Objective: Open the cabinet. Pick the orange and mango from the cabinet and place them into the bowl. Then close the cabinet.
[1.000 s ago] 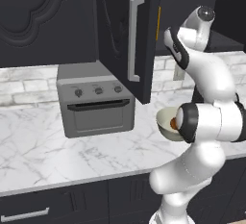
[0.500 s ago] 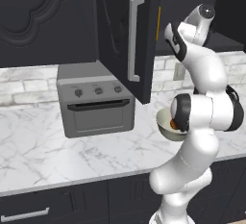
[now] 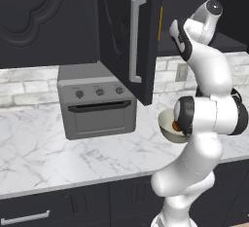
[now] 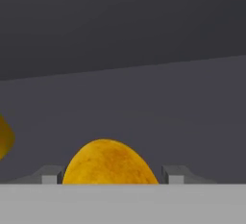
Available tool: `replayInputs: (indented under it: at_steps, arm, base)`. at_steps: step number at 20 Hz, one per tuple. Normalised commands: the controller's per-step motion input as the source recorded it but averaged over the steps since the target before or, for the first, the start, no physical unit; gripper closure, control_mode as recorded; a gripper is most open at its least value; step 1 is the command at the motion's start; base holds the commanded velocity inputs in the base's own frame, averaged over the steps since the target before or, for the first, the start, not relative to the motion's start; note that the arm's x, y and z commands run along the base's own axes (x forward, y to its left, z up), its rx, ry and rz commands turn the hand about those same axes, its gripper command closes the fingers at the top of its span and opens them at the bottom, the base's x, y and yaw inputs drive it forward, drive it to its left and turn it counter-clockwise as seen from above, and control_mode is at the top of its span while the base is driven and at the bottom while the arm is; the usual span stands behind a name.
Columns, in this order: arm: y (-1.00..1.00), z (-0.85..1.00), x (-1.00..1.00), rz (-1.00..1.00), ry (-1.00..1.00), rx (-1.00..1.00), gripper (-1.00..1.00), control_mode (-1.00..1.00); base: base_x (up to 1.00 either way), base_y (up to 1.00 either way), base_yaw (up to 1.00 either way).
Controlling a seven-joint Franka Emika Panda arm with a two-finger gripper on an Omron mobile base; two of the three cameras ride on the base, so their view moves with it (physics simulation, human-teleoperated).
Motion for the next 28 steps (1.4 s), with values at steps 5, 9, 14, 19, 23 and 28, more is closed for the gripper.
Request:
replayInputs:
  at_steps: [5,9,14,19,23,28]
  arm:
    - [0.0,0.23,-0.97,0.0,-0.06,0.01,1.0,-1.0]
    - [0.0,0.4,-1.0,0.0,-0.03,0.01,1.0,-1.0]
    - [0.04,0.3,-1.0,-0.04,0.01,0.02,1.0,-1.0]
    - [0.25,-0.12,-1.0,-0.02,0.08,0.0,1.0,-1.0]
    - [0.5,-0.57,-1.0,0.0,0.08,0.0,1.0,-1.0]
    - [0.54,-0.75,-0.97,0.0,0.18,0.0,1.0,-1.0]
  base:
    - [0.0,0.0,0.0]
    - [0.0,0.0,0.0]
    - [0.0,0.0,0.0]
    - [0.0,0.0,0.0]
    - [0.0,0.0,0.0]
    - [0.0,0.0,0.0]
